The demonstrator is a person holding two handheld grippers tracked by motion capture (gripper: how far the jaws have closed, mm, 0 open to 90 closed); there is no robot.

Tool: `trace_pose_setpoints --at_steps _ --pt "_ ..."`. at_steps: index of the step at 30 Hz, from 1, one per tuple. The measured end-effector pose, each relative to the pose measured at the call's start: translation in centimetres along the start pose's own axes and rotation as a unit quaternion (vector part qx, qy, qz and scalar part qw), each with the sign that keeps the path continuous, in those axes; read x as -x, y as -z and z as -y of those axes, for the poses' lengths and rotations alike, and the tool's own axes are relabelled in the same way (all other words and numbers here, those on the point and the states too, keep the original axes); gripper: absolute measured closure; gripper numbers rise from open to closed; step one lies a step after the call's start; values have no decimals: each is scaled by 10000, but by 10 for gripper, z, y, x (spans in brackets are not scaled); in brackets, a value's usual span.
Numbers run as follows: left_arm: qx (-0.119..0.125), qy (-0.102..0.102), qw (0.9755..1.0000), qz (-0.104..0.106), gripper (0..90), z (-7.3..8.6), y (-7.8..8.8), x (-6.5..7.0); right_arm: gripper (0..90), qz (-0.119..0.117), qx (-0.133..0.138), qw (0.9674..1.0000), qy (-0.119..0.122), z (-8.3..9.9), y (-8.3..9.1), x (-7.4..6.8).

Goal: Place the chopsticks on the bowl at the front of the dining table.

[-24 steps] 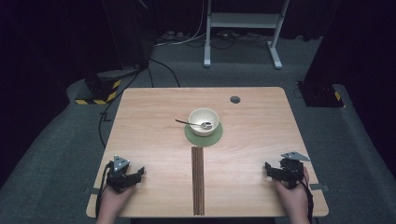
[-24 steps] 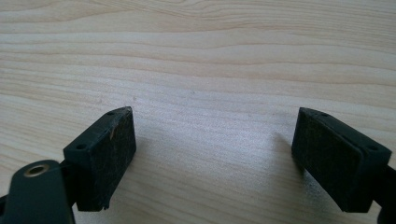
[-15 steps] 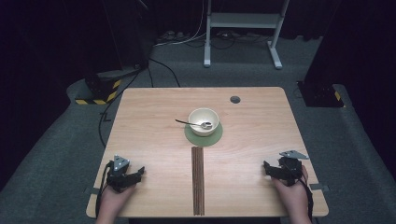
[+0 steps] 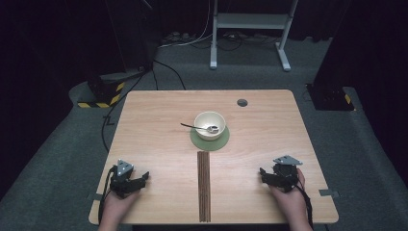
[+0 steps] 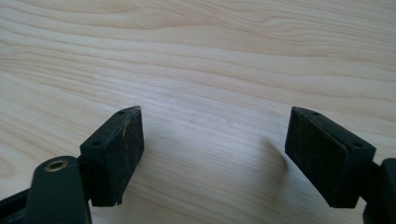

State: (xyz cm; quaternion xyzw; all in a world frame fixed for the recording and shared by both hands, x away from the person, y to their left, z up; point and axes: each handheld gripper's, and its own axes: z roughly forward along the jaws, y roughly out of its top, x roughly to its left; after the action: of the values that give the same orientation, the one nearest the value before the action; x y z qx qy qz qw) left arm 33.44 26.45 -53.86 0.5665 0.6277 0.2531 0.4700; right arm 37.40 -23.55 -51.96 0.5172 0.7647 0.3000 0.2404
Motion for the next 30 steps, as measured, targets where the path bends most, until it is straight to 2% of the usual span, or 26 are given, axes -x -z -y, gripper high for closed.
trace_pose_setpoints --at_steps 1,3,4,6,7,8,9,10,12,13,15,16,18,20,22,23,30 --pt "0 0 10000 0 291 0 0 0 195 0 0 10000 0 0 0 0" --pt "5 1 10000 12 291 0 0 0 199 -117 -14 9999 50 -4 0 -12" --pt "-17 -53 10000 31 291 0 1 0 204 -160 -26 9997 186 -6 1 -15" --pt "8 -38 10000 51 291 0 0 0 206 -191 -31 9997 177 -7 1 -18" --pt "4 -19 10000 42 291 1 1 0 208 -229 -52 9996 186 -8 1 -23" --pt "-93 -121 9999 22 291 1 4 -1 213 -269 -52 9992 307 -10 0 -32" --pt "-10 -64 10000 50 291 2 3 0 215 -289 -39 9992 287 -10 0 -36" --pt "-10 -64 10000 50 291 2 3 0 215 -289 -39 9992 287 -10 0 -36" --pt "-84 -103 9999 43 291 3 6 0 225 -313 21 9991 287 -10 1 -46" --pt "-68 -93 9999 55 290 3 6 0 227 -344 15 9985 428 -11 2 -52" --pt "-15 -39 10000 67 290 3 5 1 232 -376 33 9981 492 -12 2 -62" --pt "-86 -97 9999 55 289 3 6 0 236 -443 26 9977 516 -14 4 -70" --pt "-68 -107 9999 83 289 3 6 0 243 -418 116 9974 571 -15 3 -74" --pt "-76 -133 9998 102 289 2 5 0 256 -535 82 9967 601 -20 5 -84" --pt "-105 -147 9998 92 289 2 5 0 258 -552 93 9964 634 -22 4 -85" --pt "-79 -79 9999 89 289 2 4 1 272 -601 140 9956 706 -26 3 -90" --pt "-96 -131 9998 110 287 3 5 0 293 -702 236 9940 808 -37 1 -106"
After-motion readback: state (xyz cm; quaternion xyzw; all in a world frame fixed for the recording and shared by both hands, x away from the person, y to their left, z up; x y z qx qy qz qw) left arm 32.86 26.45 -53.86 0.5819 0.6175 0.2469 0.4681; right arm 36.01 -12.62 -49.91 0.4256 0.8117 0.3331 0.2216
